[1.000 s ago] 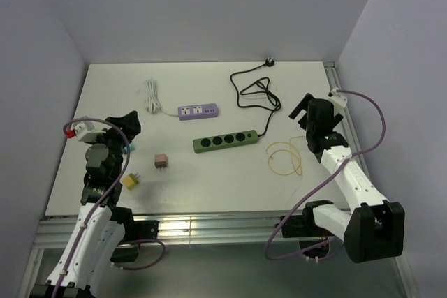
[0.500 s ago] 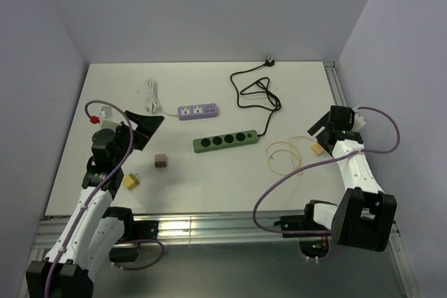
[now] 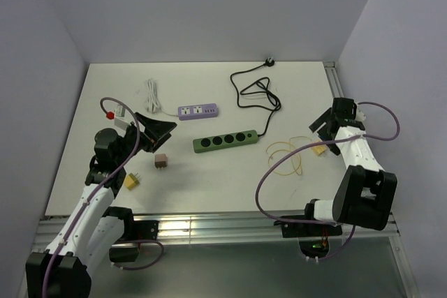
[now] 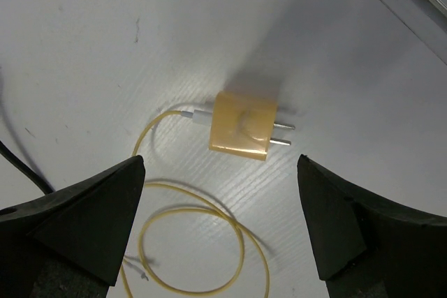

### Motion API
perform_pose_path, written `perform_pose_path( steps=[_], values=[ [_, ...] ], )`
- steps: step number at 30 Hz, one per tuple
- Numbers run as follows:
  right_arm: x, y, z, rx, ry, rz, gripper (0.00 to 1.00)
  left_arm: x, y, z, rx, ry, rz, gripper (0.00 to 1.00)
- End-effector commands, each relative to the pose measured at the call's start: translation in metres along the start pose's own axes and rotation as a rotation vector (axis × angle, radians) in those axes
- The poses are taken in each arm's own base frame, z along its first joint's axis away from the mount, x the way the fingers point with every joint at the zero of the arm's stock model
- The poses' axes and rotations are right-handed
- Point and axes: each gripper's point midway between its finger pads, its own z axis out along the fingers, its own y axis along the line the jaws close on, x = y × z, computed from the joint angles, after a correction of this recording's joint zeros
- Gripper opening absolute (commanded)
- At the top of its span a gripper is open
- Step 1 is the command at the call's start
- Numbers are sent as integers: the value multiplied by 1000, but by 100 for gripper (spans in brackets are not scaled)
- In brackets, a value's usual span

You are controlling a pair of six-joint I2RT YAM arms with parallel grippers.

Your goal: Insert the plug

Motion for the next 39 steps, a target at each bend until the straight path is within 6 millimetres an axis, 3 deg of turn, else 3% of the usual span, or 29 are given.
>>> perform_pose_path(
  steps=[1,7,12,21,26,34,39],
  values=[
    [-6,3,8,26,24,8,96,-1,-39,0,99,37,25,94],
    [0,6,25,35,71,10,95,-1,-57,-2,133,59,31,88],
    [6,11,33,13,104,-9,88,0,-68,-4,175,82,42,83],
    [10,-2,53,103,122,-47,84,-4,-86,-12,208,59,92,80],
    [12,1,61,99,147,-64,78,-3,-92,-15,221,57,110,77],
    [10,3,56,61,124,-85,45,-5,-96,-18,214,45,161,73],
    [10,10,40,-9,107,-100,14,-6,-96,-19,200,49,203,73]
  ],
)
